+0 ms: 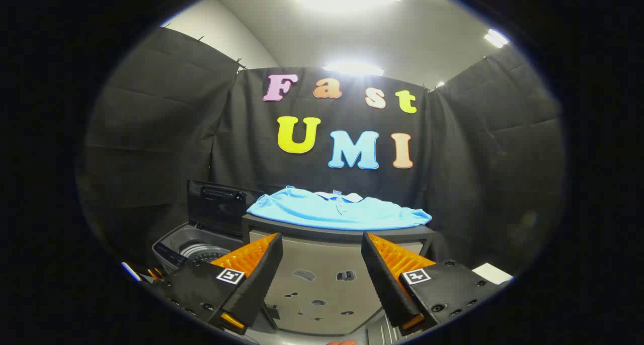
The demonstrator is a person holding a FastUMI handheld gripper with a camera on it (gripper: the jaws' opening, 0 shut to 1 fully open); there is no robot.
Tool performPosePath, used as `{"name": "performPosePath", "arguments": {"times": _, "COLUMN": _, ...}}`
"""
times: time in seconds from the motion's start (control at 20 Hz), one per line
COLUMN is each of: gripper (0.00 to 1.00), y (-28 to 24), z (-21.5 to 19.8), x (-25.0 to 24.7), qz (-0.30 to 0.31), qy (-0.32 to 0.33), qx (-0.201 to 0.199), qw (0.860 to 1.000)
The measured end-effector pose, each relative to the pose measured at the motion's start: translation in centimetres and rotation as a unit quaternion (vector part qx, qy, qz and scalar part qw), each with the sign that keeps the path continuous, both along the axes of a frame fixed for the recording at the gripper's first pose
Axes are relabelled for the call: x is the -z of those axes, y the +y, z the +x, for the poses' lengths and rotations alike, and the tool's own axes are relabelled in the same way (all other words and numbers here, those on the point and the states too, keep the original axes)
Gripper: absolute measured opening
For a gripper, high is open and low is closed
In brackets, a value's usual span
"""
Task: Put the clothes into the washing machine and then close the washing machine lid.
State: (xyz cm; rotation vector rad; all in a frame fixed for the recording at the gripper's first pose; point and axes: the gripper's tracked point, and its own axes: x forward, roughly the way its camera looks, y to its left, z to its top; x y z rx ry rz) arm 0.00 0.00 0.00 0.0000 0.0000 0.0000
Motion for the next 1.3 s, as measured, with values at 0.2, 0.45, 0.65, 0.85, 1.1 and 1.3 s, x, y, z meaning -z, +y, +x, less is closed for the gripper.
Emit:
{"name": "performPosePath", "arguments": {"times": 0.2, "gripper": 0.98, "y": 0.2, "z": 0.1, "x": -0.2, "qz": -0.004, "qy": -0.002, "qx": -0.001, "qw": 1.000}}
{"name": "performPosePath", "arguments": {"times": 0.45, "gripper": 0.97, "y": 0.4, "z": -0.1, "x": -0.5, "qz": -0.009, "qy": -0.004, "qx": 0.000, "qw": 1.000}}
{"name": "performPosePath", "arguments": {"times": 0.65, "gripper": 0.97, "y": 0.1, "z": -0.3, "x": -0.2, "qz": -0.009, "qy": -0.002, "qx": 0.006, "qw": 1.000}}
{"name": "performPosePath", "arguments": {"times": 0.85, "gripper": 0.98, "y": -0.3, "z": -0.4, "x": 0.2, "qz": -0.008, "qy": 0.004, "qx": 0.013, "qw": 1.000}}
{"name": "performPosePath", "arguments": {"times": 1.1, "gripper": 0.98, "y": -0.4, "z": -0.5, "x": 0.0, "qz": -0.014, "qy": 0.007, "qx": 0.018, "qw": 1.000}}
{"name": "performPosePath", "arguments": {"times": 1.3, "gripper": 0.98, "y": -0.6, "z": -0.1, "x": -0.5, "qz": -0.022, "qy": 0.002, "qx": 0.023, "qw": 0.999}}
